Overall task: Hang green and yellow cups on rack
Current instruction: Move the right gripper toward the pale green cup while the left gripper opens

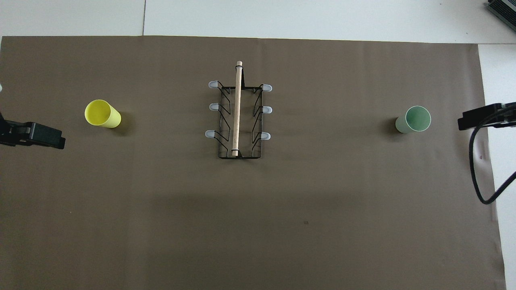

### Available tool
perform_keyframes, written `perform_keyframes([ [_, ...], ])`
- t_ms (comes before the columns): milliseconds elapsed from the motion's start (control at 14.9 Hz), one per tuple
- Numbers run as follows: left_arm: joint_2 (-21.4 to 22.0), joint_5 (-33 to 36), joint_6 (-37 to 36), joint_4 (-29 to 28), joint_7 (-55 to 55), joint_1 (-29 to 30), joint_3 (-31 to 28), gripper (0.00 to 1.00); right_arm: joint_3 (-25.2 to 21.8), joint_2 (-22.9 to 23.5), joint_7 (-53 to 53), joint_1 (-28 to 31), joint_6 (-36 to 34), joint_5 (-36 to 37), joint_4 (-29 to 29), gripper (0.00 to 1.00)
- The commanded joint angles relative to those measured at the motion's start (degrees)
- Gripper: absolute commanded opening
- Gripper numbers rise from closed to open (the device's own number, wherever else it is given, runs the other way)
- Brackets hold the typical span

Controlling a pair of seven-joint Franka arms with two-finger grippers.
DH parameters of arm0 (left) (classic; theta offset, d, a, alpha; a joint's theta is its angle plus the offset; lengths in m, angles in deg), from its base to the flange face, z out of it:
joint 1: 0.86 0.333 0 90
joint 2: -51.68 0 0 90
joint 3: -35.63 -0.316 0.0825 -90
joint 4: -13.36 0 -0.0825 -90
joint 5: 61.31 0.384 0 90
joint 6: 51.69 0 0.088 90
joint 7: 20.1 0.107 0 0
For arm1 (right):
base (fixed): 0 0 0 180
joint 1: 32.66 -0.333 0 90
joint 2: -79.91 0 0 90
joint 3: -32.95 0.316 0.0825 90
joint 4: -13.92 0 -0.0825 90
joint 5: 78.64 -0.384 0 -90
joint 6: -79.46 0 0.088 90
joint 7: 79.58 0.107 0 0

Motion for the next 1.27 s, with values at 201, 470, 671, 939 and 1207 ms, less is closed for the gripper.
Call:
perform_keyframes([
  [201,1.1,-0.7,-0.3,-1.24,0.87,0.01,-0.2,1.0,-0.19,0.17,0.72,-0.2,-0.38,-0.47,0.13,1.0],
  [470,1.54,-0.52,-0.3,-2.29,-0.01,0.45,-0.29,1.0,0.25,0.87,0.54,-0.28,2.34,-0.29,-1.19,1.0],
  [671,1.72,-0.43,2.77,-3.52,-0.01,0.45,-0.29,1.0,0.6,3.68,0.54,-2.38,4.0,1.01,-0.67,1.0],
  [939,1.02,0.09,3.57,-3.62,-1.14,-0.42,-0.2,1.0,0.6,7.2,-3.03,-4.76,6.89,5.32,-1.45,1.0],
  [1207,-1.0,-0.17,5.32,-3.18,-4.9,-0.51,-0.02,1.0,0.6,12.64,-12.26,-8.37,8.32,18.32,-1.63,1.0],
])
